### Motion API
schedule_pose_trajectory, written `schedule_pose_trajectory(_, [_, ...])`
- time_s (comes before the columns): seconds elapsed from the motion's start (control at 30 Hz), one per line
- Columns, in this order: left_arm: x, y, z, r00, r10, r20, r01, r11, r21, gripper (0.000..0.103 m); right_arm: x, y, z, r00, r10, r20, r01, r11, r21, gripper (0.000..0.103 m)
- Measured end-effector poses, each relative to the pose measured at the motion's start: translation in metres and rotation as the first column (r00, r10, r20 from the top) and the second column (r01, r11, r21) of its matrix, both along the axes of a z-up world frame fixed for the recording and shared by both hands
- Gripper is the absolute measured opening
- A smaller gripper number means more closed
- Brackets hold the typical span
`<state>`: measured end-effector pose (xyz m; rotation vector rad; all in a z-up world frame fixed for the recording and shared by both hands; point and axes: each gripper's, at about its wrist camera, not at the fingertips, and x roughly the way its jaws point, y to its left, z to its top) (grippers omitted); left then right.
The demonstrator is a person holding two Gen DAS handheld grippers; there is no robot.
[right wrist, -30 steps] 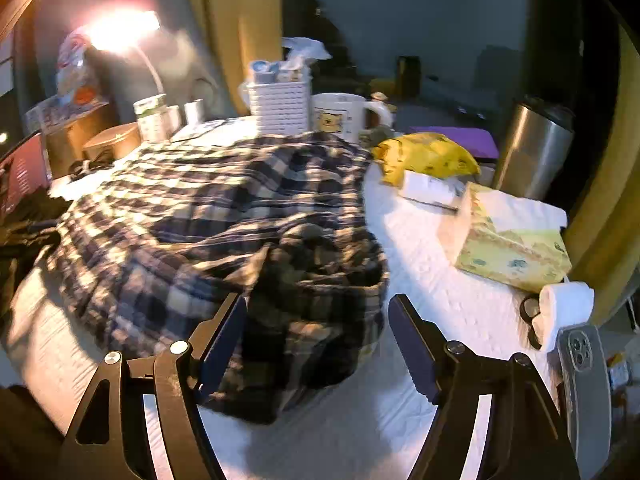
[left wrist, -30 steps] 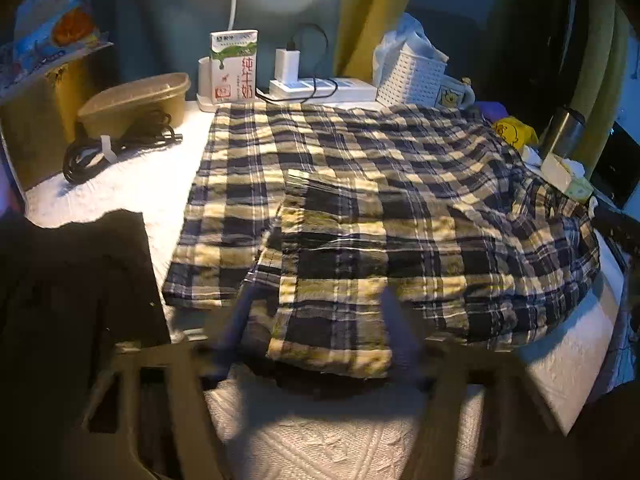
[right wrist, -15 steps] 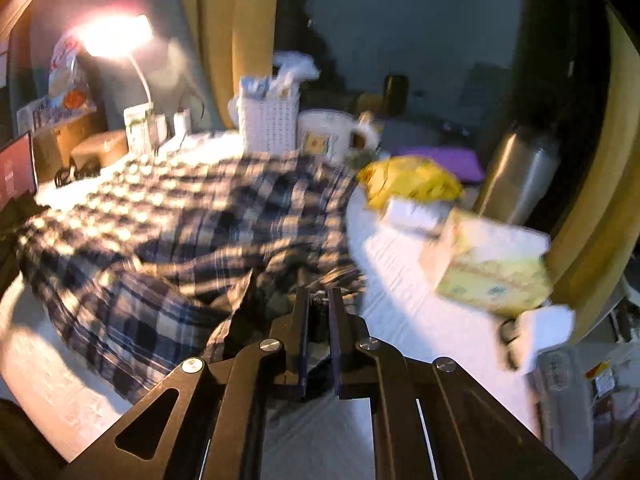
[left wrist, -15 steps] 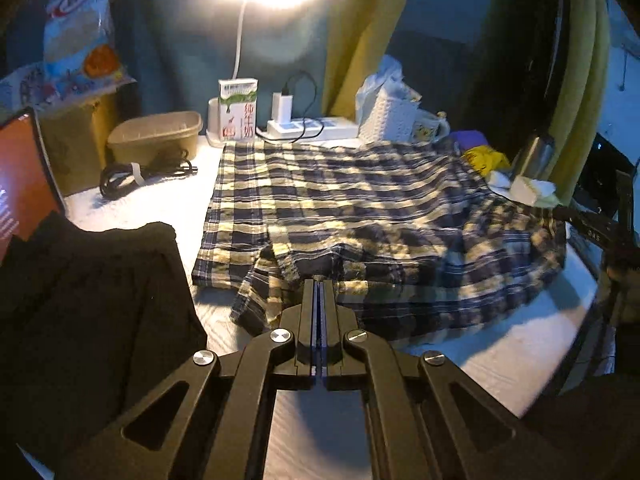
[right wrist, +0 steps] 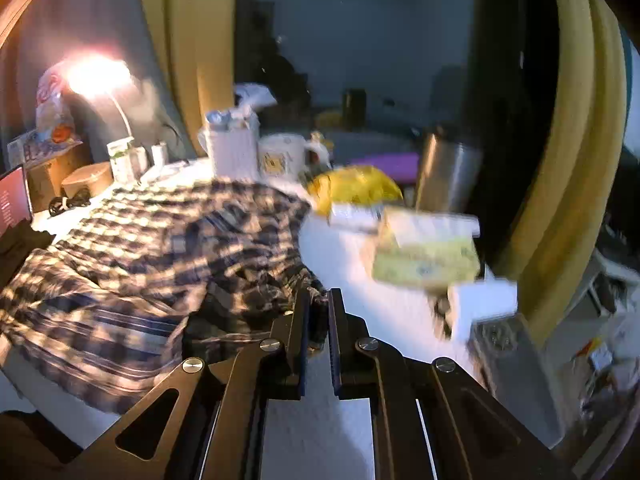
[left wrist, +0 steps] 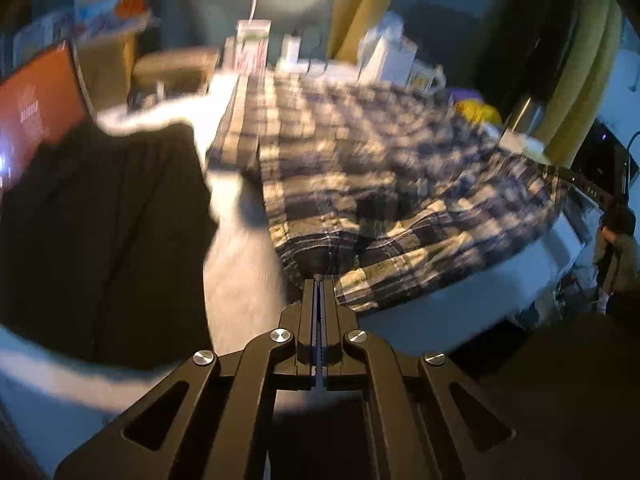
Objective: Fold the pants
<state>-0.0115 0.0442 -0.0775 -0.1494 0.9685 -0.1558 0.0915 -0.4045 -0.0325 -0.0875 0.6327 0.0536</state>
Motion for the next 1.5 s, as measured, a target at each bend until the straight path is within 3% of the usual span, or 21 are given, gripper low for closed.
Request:
schedule_pose_trajectory(0.23, [-0.014, 0.002, -0.012, 0.996, -0.033, -0.087, 0.033, 0.999, -0.003, 0.0, 0.007, -0.014, -0.05, 0.992, -0.059, -0.112, 0.057, 0.998, -0.018, 0.008])
schedule_pose_trajectory(0.33, [-0.01, 0.026, 0.001, 0.997, 0.046, -0.059, -0.045, 0.999, 0.023, 0.003, 0.007, -0.019, -0.054, 0.99, -0.077, -0.118, 0.074, 0.997, -0.024, 0.008])
schedule_pose_trajectory(0.37, [-0.008, 0.032, 0.004, 0.997, 0.069, -0.045, -0.067, 0.997, 0.036, 0.008, 0.007, -0.019, -0.053, 0.99, -0.076, -0.115, 0.074, 0.997, -0.03, 0.008])
schedule_pose_trajectory(0.4, [-0.002, 0.039, 0.008, 0.995, 0.095, -0.018, -0.094, 0.994, 0.058, 0.032, 0.007, -0.02, -0.051, 0.991, -0.075, -0.114, 0.072, 0.997, -0.033, 0.008])
schedule_pose_trajectory(0.43, [0.005, 0.045, 0.012, 0.993, 0.12, 0.021, -0.121, 0.989, 0.081, 0.063, 0.008, -0.02, -0.05, 0.991, -0.077, -0.111, 0.074, 0.997, -0.035, 0.008])
schedule_pose_trajectory(0.47, [0.011, 0.05, 0.014, 0.989, 0.136, 0.054, -0.141, 0.985, 0.096, 0.074, 0.009, -0.02, -0.047, 0.991, -0.081, -0.102, 0.078, 0.996, -0.031, 0.008])
schedule_pose_trajectory(0.5, [0.021, 0.051, 0.017, 0.985, 0.145, 0.09, -0.153, 0.983, 0.102, 0.077, 0.009, -0.021, -0.044, 0.992, -0.081, -0.093, 0.08, 0.997, -0.021, 0.009])
schedule_pose_trajectory(0.6, [0.056, 0.052, 0.016, 0.985, 0.121, 0.119, -0.131, 0.989, 0.075, 0.077, 0.007, -0.016, -0.027, 0.995, -0.09, -0.041, 0.089, 0.996, -0.025, 0.042])
schedule_pose_trajectory(0.63, [0.069, 0.051, 0.013, 0.986, 0.111, 0.125, -0.119, 0.991, 0.062, 0.077, 0.006, -0.014, -0.021, 0.996, -0.087, -0.022, 0.086, 0.996, -0.023, 0.075])
schedule_pose_trajectory(0.67, [0.08, 0.05, 0.009, 0.987, 0.107, 0.121, -0.114, 0.992, 0.057, 0.077, 0.004, -0.011, -0.013, 0.997, -0.074, 0.009, 0.075, 0.997, -0.011, 0.093])
schedule_pose_trajectory(0.83, [0.126, 0.034, -0.002, 0.992, 0.063, 0.105, -0.065, 0.998, 0.022, 0.077, 0.017, 0.024, 0.013, 0.996, 0.054, 0.076, -0.054, 0.999, -0.007, 0.092])
schedule_pose_trajectory(0.93, [0.133, 0.026, -0.005, 0.994, 0.04, 0.102, -0.043, 0.998, 0.034, 0.077, 0.03, 0.068, 0.023, 0.98, 0.179, 0.086, -0.177, 0.984, -0.026, 0.079])
schedule_pose_trajectory(1.03, [0.133, 0.025, -0.01, 0.994, 0.023, 0.11, -0.026, 0.999, 0.023, 0.077, 0.045, 0.132, 0.024, 0.934, 0.352, 0.069, -0.347, 0.935, -0.068, 0.073])
schedule_pose_trajectory(1.13, [0.129, 0.029, -0.014, 0.994, 0.028, 0.104, -0.029, 1.0, 0.006, 0.077, 0.066, 0.2, 0.011, 0.853, 0.522, 0.002, -0.52, 0.851, -0.076, 0.07])
schedule_pose_trajectory(1.23, [0.124, 0.038, -0.015, 0.993, 0.046, 0.104, -0.046, 0.999, -0.008, 0.077, 0.082, 0.247, -0.006, 0.789, 0.61, -0.069, -0.614, 0.784, -0.096, 0.06])
schedule_pose_trajectory(1.33, [0.121, 0.049, -0.015, 0.992, 0.069, 0.101, -0.067, 0.997, -0.024, 0.077, 0.098, 0.289, -0.029, 0.704, 0.687, -0.18, -0.708, 0.7, -0.095, 0.06])
schedule_pose_trajectory(1.5, [0.121, 0.06, -0.018, 0.992, 0.092, 0.084, -0.088, 0.995, -0.051, 0.077, 0.108, 0.324, -0.058, 0.594, 0.741, -0.312, -0.798, 0.591, -0.115, 0.06])
